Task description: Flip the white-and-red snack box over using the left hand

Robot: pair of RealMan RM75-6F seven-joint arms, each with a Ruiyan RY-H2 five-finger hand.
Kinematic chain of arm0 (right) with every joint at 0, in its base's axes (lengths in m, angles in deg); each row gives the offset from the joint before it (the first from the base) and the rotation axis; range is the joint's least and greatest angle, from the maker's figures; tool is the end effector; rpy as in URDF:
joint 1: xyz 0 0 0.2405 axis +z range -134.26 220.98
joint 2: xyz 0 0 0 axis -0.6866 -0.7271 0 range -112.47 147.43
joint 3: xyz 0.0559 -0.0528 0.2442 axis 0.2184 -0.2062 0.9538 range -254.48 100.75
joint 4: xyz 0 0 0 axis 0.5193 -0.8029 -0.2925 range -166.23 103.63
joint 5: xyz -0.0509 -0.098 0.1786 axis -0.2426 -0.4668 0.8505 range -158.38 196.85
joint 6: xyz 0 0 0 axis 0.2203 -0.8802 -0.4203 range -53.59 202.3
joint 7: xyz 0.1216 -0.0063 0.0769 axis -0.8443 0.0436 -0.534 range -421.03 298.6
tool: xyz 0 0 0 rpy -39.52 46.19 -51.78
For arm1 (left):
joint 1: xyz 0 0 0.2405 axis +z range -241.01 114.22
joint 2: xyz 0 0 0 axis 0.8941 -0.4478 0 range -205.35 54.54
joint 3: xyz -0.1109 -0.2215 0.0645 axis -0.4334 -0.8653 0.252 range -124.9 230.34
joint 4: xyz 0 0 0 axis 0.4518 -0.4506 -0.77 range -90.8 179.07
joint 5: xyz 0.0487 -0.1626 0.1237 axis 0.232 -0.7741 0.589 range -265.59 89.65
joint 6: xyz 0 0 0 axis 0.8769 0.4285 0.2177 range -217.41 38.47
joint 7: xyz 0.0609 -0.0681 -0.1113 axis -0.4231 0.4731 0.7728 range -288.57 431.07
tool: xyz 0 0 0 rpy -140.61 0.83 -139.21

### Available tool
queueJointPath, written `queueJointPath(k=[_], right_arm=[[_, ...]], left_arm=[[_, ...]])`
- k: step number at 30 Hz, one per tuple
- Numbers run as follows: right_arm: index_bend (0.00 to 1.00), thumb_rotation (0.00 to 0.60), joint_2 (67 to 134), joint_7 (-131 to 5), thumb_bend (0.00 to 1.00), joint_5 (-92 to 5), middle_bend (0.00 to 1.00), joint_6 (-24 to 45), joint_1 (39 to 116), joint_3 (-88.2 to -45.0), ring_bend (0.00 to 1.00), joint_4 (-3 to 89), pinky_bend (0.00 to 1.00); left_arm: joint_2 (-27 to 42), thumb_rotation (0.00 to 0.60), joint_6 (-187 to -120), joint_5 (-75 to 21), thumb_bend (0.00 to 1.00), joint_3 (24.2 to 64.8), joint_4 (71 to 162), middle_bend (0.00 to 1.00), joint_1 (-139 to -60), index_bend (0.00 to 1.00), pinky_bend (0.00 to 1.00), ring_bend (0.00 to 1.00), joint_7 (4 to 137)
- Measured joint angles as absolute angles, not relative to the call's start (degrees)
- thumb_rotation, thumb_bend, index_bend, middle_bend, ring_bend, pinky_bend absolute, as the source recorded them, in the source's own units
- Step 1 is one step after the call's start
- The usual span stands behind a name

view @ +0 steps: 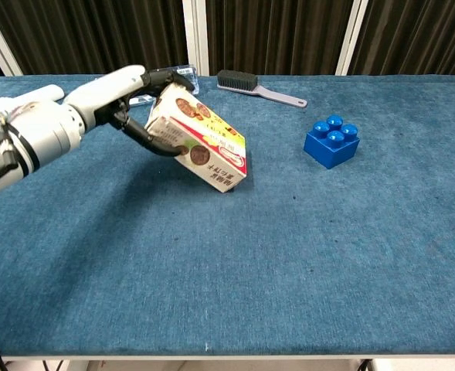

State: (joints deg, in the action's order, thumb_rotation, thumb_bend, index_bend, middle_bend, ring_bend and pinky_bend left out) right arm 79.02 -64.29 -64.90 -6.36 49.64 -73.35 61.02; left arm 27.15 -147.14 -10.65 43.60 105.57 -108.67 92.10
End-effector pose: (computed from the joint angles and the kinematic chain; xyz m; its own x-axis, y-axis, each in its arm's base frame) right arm -0.3175 -0.1914 0.1675 0.3831 -0.0526 0.9222 -0.9234 0.0037 0.3838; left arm -0.1428 0.3645 -0.0624 0.0206 0.3483 0.9371 0.9284 -0.3546 0.1114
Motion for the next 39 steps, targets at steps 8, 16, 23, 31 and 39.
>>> queueJointPath(k=[8,16,23,31,39], right_arm=[[0.00,0.600,79.2,-64.7,0.17,-64.9,0.00,-6.3,49.7,-73.2,0.00,60.8,0.00],[0.00,0.600,78.8,-65.2,0.17,-65.0,0.00,-6.3,49.7,-73.2,0.00,60.6,0.00],[0.00,0.600,77.9,-66.3,0.18,-64.7,0.00,-6.1,49.7,-73.1,0.00,59.9,0.00],[0.00,0.600,78.4,-68.3,0.17,-64.8,0.00,-6.3,49.7,-72.9,0.00,58.1,0.00],[0.00,0.600,79.6,-70.4,0.17,-67.9,0.00,-9.2,49.7,-72.7,0.00,56.1,0.00]], left_arm=[[26.8,0.600,-143.4,-12.2,0.00,44.5,104.1,0.10,-108.3,0.05,0.04,0.03,87.5],[24.0,0.600,-140.5,-18.3,0.00,43.1,110.1,0.00,-107.0,0.00,0.03,0.00,81.0],[14.7,0.600,-145.5,-21.1,0.00,41.6,122.2,0.00,-102.5,0.00,0.03,0.00,77.5],[1.3,0.600,-162.6,-21.0,0.00,43.7,131.0,0.00,-91.6,0.00,0.01,0.00,64.3],[-6.2,0.600,-171.6,-13.3,0.00,50.6,135.1,0.00,-81.1,0.00,0.01,0.00,64.9]])
